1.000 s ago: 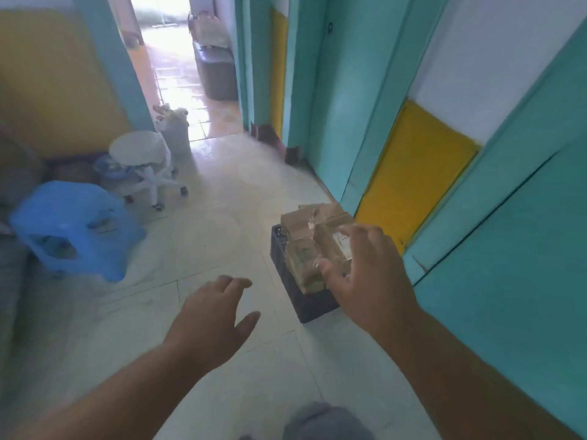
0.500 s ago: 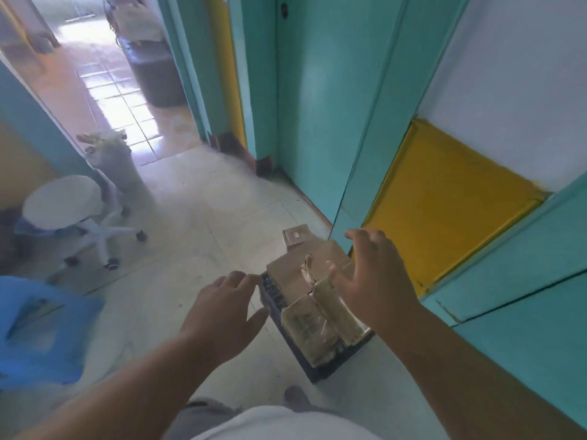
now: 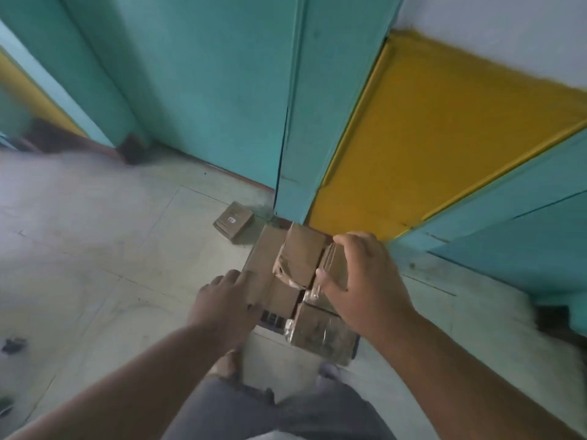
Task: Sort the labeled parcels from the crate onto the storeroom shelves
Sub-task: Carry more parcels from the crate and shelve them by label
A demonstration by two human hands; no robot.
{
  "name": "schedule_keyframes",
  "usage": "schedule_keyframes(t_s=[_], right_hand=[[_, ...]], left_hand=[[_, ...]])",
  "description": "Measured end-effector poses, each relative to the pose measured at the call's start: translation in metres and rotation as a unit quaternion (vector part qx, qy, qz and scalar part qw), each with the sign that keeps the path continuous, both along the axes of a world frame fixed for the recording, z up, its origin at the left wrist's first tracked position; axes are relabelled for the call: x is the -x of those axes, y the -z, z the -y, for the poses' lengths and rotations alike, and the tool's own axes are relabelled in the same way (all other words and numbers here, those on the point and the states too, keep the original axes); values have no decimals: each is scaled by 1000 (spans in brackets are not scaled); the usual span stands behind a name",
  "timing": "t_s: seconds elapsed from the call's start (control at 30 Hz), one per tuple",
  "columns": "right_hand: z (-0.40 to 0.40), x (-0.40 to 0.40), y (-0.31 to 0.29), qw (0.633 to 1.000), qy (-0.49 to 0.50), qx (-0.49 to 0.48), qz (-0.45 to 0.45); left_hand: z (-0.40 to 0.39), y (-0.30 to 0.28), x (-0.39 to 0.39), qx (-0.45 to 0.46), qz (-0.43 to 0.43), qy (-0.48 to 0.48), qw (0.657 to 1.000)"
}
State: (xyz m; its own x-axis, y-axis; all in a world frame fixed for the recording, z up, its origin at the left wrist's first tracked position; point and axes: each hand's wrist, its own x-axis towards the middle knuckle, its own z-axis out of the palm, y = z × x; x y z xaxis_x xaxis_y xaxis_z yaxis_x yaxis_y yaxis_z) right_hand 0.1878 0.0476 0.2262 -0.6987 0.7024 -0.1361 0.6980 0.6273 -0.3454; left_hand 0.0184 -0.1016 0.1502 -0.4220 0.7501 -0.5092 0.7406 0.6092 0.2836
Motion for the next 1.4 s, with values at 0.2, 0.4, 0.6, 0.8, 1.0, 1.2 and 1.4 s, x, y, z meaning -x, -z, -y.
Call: schedule_keyframes(t_s=[0.2, 0.4, 0.6, 0.8, 1.0, 1.2, 1.4], right_hand=[[-31, 38, 89, 995, 46, 41, 75], [-86, 73, 195, 985, 14, 75, 156], [-135, 102, 273, 958, -29, 64, 278], [-132, 119, 295, 959, -34, 60, 274], [-88, 118, 228, 995, 19, 96, -9], [-11, 96, 84, 969, 88, 209, -98], [29, 61, -22, 928, 115, 333, -120]], left_hand=[[-40, 103, 29, 47, 122, -50, 990], [-85, 212, 26, 85, 255, -248, 931], [-107, 276, 17, 66, 404, -426, 807], [-111, 289, 7, 14, 516, -574, 636], [-86, 204, 20, -63, 531, -648, 543], [-32, 70, 32, -139, 523, -605, 585], [27, -27, 39, -187, 557, -504, 634]])
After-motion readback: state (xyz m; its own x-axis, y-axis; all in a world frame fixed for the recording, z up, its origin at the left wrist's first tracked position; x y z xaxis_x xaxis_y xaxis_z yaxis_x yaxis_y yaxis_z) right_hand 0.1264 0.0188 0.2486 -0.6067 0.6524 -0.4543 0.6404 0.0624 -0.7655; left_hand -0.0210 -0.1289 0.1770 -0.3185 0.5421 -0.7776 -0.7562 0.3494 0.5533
